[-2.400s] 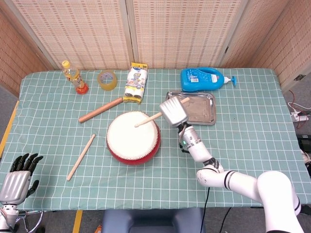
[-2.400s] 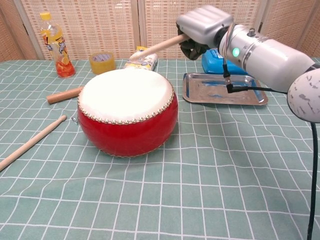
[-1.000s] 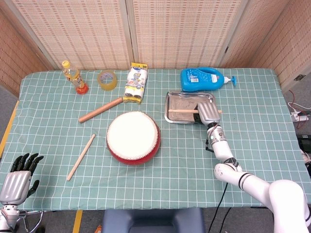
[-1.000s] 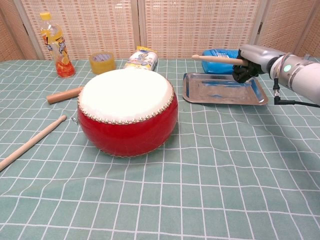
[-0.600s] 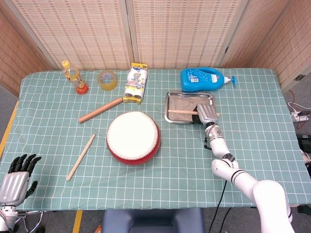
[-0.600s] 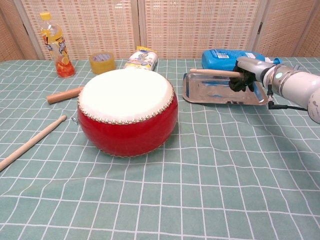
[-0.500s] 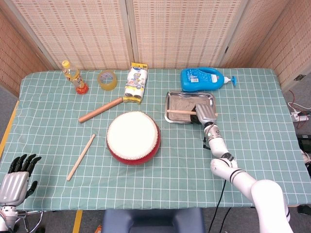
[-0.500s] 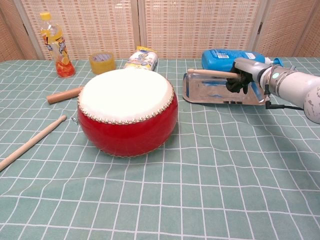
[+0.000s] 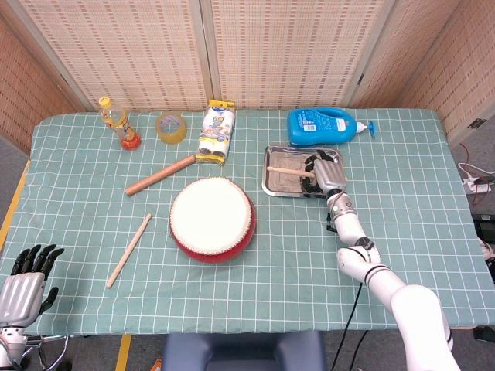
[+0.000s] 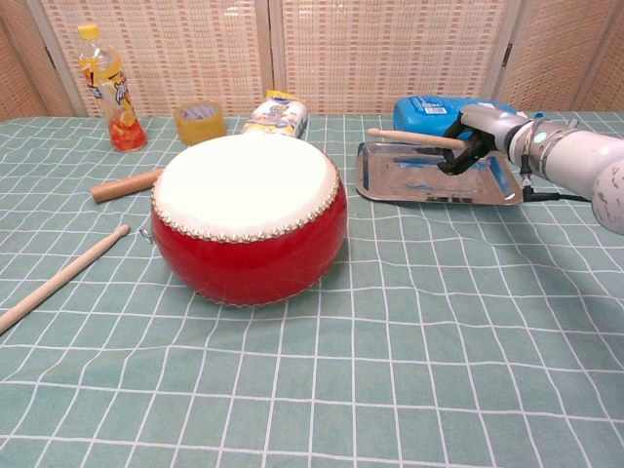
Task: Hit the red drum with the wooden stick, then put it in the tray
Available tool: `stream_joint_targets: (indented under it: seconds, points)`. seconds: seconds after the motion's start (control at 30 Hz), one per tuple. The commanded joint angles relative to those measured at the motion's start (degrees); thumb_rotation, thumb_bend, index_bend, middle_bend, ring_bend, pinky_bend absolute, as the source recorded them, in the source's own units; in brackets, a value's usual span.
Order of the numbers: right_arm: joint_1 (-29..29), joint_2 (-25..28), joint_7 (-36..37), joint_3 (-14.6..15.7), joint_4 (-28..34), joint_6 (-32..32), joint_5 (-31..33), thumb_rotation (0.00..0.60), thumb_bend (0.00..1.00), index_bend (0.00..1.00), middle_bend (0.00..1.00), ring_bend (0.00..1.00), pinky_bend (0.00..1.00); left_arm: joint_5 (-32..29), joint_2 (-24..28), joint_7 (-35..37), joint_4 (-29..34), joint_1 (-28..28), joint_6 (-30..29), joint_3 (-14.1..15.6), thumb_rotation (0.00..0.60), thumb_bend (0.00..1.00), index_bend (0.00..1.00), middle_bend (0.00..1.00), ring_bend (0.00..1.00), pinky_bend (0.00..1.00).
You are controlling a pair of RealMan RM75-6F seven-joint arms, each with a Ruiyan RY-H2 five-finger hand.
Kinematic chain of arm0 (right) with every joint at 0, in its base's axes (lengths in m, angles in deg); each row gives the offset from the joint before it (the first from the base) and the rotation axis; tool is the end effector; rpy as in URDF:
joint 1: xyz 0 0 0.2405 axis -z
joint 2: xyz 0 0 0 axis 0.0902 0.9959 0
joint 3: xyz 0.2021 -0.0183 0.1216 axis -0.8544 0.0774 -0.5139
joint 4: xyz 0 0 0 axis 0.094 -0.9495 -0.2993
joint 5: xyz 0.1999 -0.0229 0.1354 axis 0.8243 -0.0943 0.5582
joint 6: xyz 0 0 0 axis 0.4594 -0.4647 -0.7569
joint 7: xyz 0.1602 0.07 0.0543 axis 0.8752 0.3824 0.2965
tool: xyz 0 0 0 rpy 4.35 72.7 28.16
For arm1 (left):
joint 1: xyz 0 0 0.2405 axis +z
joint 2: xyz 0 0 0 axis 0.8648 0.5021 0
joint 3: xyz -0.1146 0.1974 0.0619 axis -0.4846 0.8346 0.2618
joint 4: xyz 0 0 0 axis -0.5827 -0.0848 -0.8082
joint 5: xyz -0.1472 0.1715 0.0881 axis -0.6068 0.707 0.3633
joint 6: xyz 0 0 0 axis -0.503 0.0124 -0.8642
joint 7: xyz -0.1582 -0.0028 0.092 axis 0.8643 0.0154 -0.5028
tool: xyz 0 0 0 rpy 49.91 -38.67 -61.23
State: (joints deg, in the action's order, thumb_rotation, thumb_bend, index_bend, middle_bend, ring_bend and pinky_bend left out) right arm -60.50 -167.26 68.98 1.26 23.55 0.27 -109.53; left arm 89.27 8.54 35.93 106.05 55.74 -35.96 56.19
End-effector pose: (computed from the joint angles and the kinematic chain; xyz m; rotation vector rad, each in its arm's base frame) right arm -0.2054 -0.5230 -0.0519 1.4906 -1.2847 0.9008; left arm -0.3164 0.2056 0.0932 -1.4215 -0.9186 -0.7000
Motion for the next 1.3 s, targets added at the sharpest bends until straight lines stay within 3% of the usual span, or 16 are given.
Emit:
stream_joint_targets:
  seconds: [0.03, 0.23, 0.43, 0.57, 0.7, 0.77, 1.0, 1.1, 1.3]
  points:
    - [-0.52, -0.6, 0.73, 0.04, -1.66, 0.8, -0.53, 0.6, 0.26, 0.0, 0.16, 0.0, 0.04, -0.11, 0.03, -0.04, 0.0, 0.03, 0.0, -0.02, 0.6, 0.32, 0.17, 0.09, 0.0, 0.02]
    - [-1.19, -1.55, 2.51, -0.16, -3.71, 1.07, -1.27, 0.6, 0.07, 0.0, 0.08, 0.0, 0.0, -0.29, 0.04, -0.04, -0.12, 0.03, 0.1, -0.06, 0.6, 0.32, 0.17, 0.09, 0.0, 0.02]
    - [-0.42, 0.28, 4.69, -0.32, -1.86, -2.83, -2.76, 0.6, 0.06, 0.0, 0.08, 0.0, 0.0, -0.29, 0.01, 0.26, -0.33, 0.01, 0.06, -0.14, 0.6, 0.32, 0.17, 0.09, 0.0, 0.02]
    - [3.1, 4.14, 2.5, 0.41, 3.67, -11.08, -4.46, 0.6, 0.1, 0.04, 0.1, 0.0, 0.01, -0.24, 0.04, 0.7, -0.66, 0.01, 0.02, -0.22, 0.6, 0.32, 0.17, 0.09, 0.0, 0.02]
    - [9.75, 11.91, -4.21, 1.7, 16.73, -20.39, -5.32, 0.6, 0.21, 0.22, 0.22, 0.09, 0.14, 0.09, -0.13, 1.21, -0.96, -0.19, -0.13, -0.46, 0.6, 0.32, 0.17, 0.09, 0.0, 0.02]
    - [13.14, 16.51, -8.41, 2.78, 24.51, -23.58, -5.43, 0.6, 0.23, 0.26, 0.25, 0.13, 0.19, 0.16, -0.18, 1.39, -1.09, -0.3, -0.1, -0.55, 0.6, 0.32, 0.17, 0.09, 0.0, 0.02]
    - [26.58, 33.72, -22.79, 7.48, 54.89, -36.31, -4.56, 0.6, 0.23, 0.21, 0.25, 0.14, 0.21, 0.1, -0.45, 1.64, -1.39, -1.08, 0.43, -1.16, 0.6, 0.32, 0.17, 0.09, 0.0, 0.02]
    - [31.78, 38.1, -25.15, 9.98, 62.71, -41.89, -5.49, 0.6, 0.23, 0.19, 0.25, 0.14, 0.21, -0.11, -0.66, 1.64, -1.48, -1.37, 0.67, -1.43, 0.6, 0.32, 0.17, 0.09, 0.0, 0.02]
    - [40.26, 43.25, -24.65, 14.89, 71.64, -49.42, -8.22, 0.6, 0.23, 0.17, 0.25, 0.12, 0.21, -0.21, -1.2, 1.52, -1.65, -1.76, 0.37, -2.04, 0.6, 0.32, 0.17, 0.09, 0.0, 0.02]
